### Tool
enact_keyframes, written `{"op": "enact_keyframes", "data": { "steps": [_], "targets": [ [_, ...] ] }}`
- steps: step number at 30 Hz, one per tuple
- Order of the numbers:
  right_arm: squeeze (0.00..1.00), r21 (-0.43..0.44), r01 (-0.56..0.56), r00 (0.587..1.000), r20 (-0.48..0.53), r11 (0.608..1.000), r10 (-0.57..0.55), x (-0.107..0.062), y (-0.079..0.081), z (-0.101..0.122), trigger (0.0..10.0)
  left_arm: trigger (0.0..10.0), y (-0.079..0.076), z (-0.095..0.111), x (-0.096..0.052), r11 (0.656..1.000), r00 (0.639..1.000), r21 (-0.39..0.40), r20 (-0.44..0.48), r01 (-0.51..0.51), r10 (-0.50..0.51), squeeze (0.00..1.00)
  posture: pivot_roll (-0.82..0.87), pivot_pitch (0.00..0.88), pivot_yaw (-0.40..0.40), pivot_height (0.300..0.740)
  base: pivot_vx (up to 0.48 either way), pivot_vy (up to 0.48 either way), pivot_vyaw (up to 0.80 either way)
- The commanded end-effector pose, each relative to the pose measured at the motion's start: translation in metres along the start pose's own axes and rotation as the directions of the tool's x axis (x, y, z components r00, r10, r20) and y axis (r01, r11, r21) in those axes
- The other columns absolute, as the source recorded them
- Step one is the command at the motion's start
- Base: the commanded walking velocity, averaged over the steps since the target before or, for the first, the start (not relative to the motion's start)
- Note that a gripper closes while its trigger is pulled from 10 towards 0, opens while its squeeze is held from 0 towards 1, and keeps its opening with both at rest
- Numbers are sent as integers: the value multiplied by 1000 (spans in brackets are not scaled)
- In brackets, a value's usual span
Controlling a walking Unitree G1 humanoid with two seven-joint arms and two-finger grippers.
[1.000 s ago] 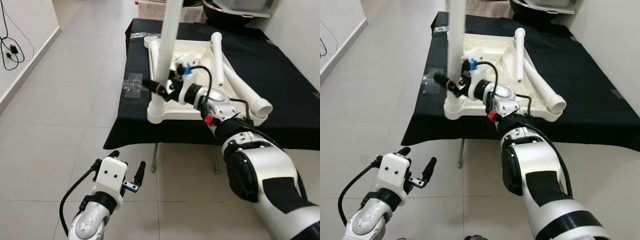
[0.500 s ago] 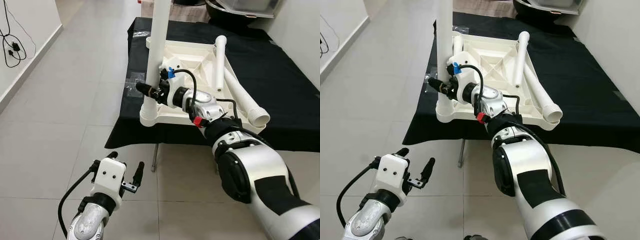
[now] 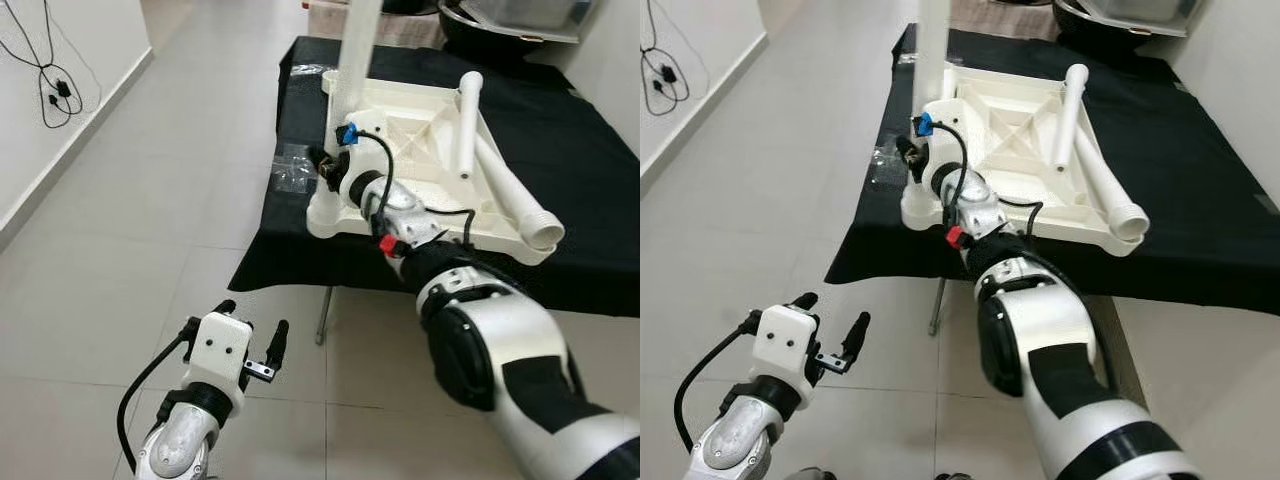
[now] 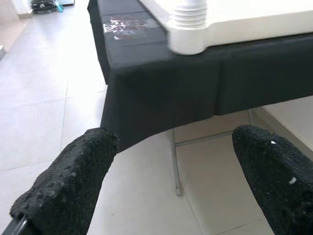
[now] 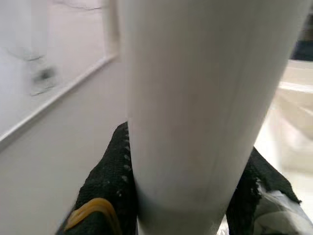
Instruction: Building children table
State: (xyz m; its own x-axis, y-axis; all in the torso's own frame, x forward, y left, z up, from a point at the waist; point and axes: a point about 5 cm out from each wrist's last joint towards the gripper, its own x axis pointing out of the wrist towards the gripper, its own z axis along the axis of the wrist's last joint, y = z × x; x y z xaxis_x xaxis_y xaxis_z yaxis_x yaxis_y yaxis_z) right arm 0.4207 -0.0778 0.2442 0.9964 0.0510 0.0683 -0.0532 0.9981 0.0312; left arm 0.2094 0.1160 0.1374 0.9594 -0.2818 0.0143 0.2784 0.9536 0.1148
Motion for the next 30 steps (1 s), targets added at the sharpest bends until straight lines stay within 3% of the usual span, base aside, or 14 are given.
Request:
{"op": "enact_keyframes", "data": {
  "steps": [1, 4, 6, 12, 13, 14, 15, 16, 21, 22, 25, 27, 29, 30],
  "targets": [
    [0, -10, 204, 979, 1, 979, -204, -2, -20, -7, 0, 10000, -2, -6, 0, 1000, 1000, 4, -23, 11, -11, 0, 144, 136, -125, 740, 0, 0, 0],
    [0, 51, 385, 923, -21, 921, -385, -9, -15, -14, 0, 10000, -2, -6, -1, 1000, 1000, 5, -24, 10, -10, 0, 140, 132, -125, 740, 0, 0, 0],
    [0, 51, 385, 923, -21, 921, -385, -9, -15, -14, 0, 10000, -2, -6, -1, 1000, 1000, 5, -24, 10, -10, 0, 140, 132, -125, 740, 0, 0, 0],
    [0, 101, 405, 914, -64, 909, -401, -12, 10, -14, 0, 10000, -2, -7, 0, 1000, 1000, 2, -26, 11, -11, 0, 150, 126, -127, 740, 0, 0, 0],
    [0, 122, 373, 928, -67, 920, -367, -12, 18, -13, 8980, 10000, -2, -7, 0, 1000, 999, 1, -28, 15, -15, 0, 149, 125, -121, 740, 0, 0, 0],
    [0, 122, 373, 928, -67, 920, -367, -12, 18, -13, 8980, 10000, -2, -7, 0, 1000, 999, 1, -28, 15, -15, 0, 149, 125, -121, 740, 0, 0, 0],
    [0, 128, 338, 941, -49, 932, -334, -12, 22, -10, 10000, 10000, -2, -7, 0, 1000, 999, 2, -29, 19, -19, 0, 147, 122, -122, 740, 0, 0, 0],
    [1000, 121, 299, 954, -10, 947, -300, -11, 23, -6, 10000, 10000, -2, -8, -1, 1000, 999, 1, -30, 22, -22, 0, 145, 117, -121, 740, 0, 0, 0],
    [1000, 79, 226, 968, 94, 971, -233, -8, 14, 2, 10000, 10000, -3, -9, -1, 1000, 999, 0, -34, 22, -22, 0, 142, 116, -119, 740, 0, 0, 0],
    [0, 86, 181, 974, 121, 980, -191, -8, 11, 5, 10000, 10000, -3, -9, -1, 1000, 999, -1, -34, 22, -22, 0, 143, 115, -120, 740, 0, 0, 0],
    [0, 112, 10, 985, 169, 994, -29, -6, 9, 9, 10000, 10000, -3, -9, -1, 1000, 999, -3, -33, 21, -21, 0, 140, 116, -118, 740, 0, 0, 0],
    [0, 136, -157, 978, 162, 978, 134, -6, 8, 6, 10000, 10000, -3, -9, 0, 1000, 999, -4, -31, 20, -20, 0, 138, 119, -119, 740, 0, 0, 0],
    [0, 136, -157, 978, 162, 978, 134, -6, 8, 6, 10000, 10000, -3, -9, 0, 1000, 999, -4, -31, 20, -20, 0, 138, 119, -119, 740, 0, 0, 0],
    [0, 166, -278, 957, 126, 946, 259, -6, 5, 0, 10000, 10000, -3, -9, 0, 1000, 999, -6, -27, 21, -21, 0, 136, 120, -123, 740, 0, 0, 0]
  ]
}}
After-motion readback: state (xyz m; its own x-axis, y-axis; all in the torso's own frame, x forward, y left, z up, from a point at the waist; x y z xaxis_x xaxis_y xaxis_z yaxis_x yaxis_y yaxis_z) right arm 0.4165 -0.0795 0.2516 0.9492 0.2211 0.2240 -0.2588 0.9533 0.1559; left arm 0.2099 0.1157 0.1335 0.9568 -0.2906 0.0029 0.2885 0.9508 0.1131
